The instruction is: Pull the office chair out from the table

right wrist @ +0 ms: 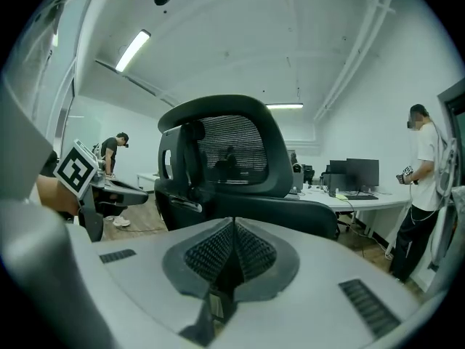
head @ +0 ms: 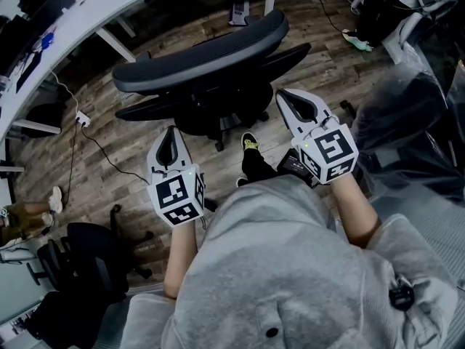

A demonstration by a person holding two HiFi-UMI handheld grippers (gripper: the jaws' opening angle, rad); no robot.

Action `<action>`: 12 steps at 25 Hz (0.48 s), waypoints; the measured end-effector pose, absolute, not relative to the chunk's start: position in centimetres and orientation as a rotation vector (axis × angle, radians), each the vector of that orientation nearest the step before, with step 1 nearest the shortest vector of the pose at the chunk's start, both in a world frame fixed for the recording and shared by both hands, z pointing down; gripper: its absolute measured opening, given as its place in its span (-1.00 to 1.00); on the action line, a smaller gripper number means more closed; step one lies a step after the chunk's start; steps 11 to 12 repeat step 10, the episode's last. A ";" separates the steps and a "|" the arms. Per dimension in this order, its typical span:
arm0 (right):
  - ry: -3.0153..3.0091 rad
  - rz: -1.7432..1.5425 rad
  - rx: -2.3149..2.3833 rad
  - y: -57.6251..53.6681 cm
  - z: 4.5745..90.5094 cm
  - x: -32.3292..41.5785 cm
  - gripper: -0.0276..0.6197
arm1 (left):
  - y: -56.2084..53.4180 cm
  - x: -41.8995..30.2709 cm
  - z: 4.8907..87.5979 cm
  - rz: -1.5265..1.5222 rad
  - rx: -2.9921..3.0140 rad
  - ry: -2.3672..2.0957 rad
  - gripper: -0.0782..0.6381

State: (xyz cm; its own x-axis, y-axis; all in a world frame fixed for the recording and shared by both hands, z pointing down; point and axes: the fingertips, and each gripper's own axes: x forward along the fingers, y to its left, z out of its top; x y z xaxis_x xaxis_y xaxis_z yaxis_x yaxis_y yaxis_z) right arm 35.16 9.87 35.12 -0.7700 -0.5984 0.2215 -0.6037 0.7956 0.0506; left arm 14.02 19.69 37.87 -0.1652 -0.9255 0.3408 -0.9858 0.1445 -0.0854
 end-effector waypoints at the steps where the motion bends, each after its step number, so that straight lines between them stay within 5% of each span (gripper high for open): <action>1: -2.758 0.032 0.937 10.0 35.1 35.1 -0.81 | 19.7 14.0 37.8 0.421 1.883 -2.206 -0.75; 12: -2.753 0.021 0.939 10.8 35.1 35.1 -0.81 | 20.0 14.6 37.2 0.418 1.920 -2.193 -0.75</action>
